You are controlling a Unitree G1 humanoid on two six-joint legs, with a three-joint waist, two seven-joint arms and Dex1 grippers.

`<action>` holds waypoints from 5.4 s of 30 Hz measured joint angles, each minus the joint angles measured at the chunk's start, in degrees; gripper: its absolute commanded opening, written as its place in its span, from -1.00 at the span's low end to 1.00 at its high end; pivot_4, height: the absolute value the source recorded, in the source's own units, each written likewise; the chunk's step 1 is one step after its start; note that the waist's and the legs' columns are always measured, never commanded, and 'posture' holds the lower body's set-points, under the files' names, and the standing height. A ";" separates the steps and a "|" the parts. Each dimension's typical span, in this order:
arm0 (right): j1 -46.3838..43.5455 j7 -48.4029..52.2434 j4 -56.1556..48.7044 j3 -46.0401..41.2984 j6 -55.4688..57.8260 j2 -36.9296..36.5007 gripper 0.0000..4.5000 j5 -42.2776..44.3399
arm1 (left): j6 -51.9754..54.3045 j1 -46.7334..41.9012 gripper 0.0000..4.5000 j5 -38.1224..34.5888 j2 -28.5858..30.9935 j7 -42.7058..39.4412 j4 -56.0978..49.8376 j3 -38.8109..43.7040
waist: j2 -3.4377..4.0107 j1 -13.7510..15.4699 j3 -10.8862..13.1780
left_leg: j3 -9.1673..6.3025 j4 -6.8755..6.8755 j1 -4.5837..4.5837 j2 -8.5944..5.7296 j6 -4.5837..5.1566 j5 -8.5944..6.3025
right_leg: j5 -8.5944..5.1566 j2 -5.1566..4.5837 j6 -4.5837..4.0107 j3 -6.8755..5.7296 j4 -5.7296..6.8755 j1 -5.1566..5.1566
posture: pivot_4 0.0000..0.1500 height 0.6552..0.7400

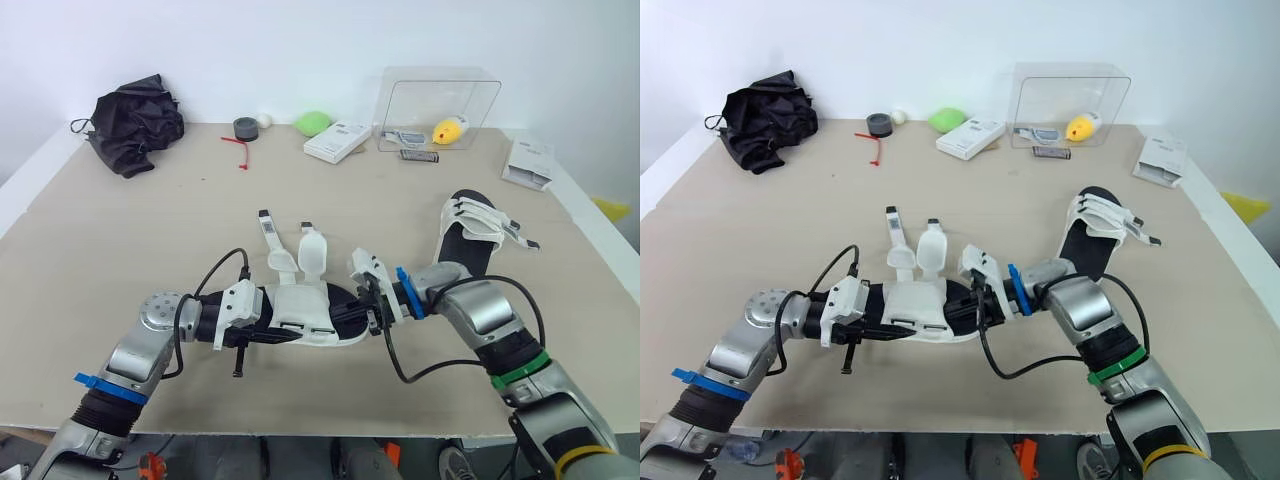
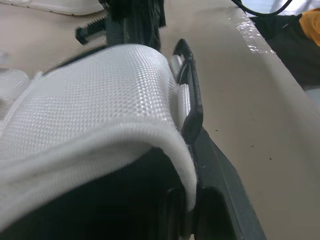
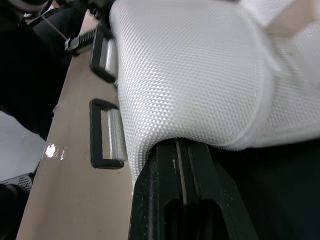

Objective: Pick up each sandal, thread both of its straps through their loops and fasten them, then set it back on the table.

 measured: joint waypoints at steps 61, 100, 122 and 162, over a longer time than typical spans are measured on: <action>-0.46 2.54 6.16 2.41 -5.77 2.27 -1.00 -5.45 | 52.34 -6.30 0.99 -30.31 11.68 13.82 2.84 23.15 | -0.70 0.13 -1.42 | -0.06 -1.14 1.69 0.34 -0.12 -0.11 | -1.02 -0.07 -0.63 -0.17 -0.08 0.71 | 1.00 1.00; 2.61 -2.10 -5.68 0.43 3.58 0.28 -1.00 -4.29 | 43.57 -39.27 -0.07 -19.62 -19.36 57.41 54.31 37.29 | -1.10 0.01 -1.14 | -0.74 -1.14 1.28 -0.25 -0.83 -0.37 | -1.26 -0.13 0.08 -0.39 -0.13 0.99 | 1.00 1.00; 2.95 -2.93 -6.81 0.07 4.17 0.71 -1.00 -2.50 | 40.08 -27.09 -0.97 -25.56 -23.53 41.04 13.78 32.29 | -1.22 -0.62 -0.69 | -0.75 -1.23 0.77 -0.07 -1.59 -0.33 | -0.98 0.08 -0.45 -0.19 -0.10 0.34 | 1.00 1.00; 2.72 -1.65 -6.58 0.88 3.45 0.34 -1.00 -1.39 | 9.30 8.60 0.71 -26.42 30.98 -8.99 -16.87 9.43 | -0.85 -0.51 -0.41 | -0.60 -1.17 0.82 0.64 -0.87 -0.79 | -1.63 0.50 -0.47 -0.25 -0.02 0.27 | 1.00 1.00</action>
